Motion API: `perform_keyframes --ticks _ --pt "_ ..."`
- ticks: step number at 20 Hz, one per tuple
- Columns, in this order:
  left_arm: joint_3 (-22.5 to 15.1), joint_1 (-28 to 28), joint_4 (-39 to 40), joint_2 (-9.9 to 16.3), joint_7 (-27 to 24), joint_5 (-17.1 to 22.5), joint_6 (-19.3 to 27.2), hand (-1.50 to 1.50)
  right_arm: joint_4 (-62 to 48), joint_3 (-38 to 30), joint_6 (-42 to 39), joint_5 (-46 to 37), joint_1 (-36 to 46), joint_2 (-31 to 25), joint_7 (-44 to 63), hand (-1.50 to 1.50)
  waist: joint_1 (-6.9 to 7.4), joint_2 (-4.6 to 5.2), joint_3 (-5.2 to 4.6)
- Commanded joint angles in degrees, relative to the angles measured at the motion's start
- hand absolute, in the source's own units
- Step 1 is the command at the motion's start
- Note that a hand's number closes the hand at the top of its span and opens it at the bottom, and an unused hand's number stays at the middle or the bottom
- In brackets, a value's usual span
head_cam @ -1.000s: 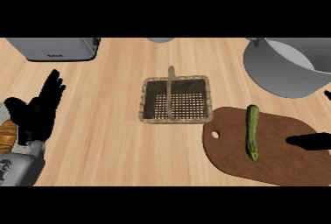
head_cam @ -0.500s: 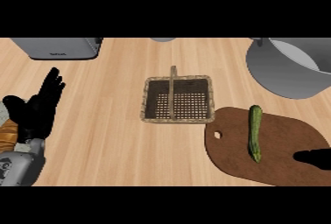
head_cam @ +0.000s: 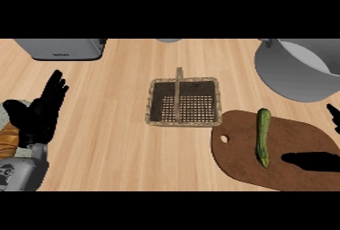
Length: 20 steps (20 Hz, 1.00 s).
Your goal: Pick the squash from the cutting board and place it in the basket
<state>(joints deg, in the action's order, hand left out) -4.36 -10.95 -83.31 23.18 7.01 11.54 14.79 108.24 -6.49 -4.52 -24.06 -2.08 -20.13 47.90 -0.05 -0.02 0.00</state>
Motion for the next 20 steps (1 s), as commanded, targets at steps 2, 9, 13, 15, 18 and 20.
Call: perform_keyframes --ticks 2,9,13,15,18,20 --pt "1.54 0.18 -0.70 -1.49 1.09 -0.90 -1.37 0.00 -2.49 4.89 6.03 -6.57 -1.76 6.76 -5.57 -1.50 0.00 0.01 0.00" --pt "2.76 0.58 -0.71 -3.96 0.95 -4.42 -2.71 0.00 -7.79 4.07 10.21 -11.47 -2.70 8.73 -13.19 -1.50 0.09 -0.01 0.00" --pt "4.30 -1.39 -2.92 -4.54 5.07 -6.27 -3.56 0.00 -3.17 4.32 6.55 -12.69 -3.31 8.88 -9.00 -1.50 -0.01 -0.02 0.00" --pt "8.18 1.09 -2.57 -1.32 1.96 -3.13 -8.00 0.00 -5.10 3.96 10.04 -12.44 -7.87 9.83 -15.83 -1.50 0.01 -0.04 0.00" --pt "7.44 3.16 -2.26 -4.03 -0.11 -4.32 -7.63 0.00 -14.58 3.69 12.37 -13.32 2.09 12.02 -15.41 -1.50 0.32 0.03 0.00" --pt "3.48 3.32 -5.57 -8.54 3.58 -9.38 -3.05 0.00 -11.23 3.30 10.73 -12.94 -2.51 11.21 -16.50 -1.50 0.06 -0.02 0.00"
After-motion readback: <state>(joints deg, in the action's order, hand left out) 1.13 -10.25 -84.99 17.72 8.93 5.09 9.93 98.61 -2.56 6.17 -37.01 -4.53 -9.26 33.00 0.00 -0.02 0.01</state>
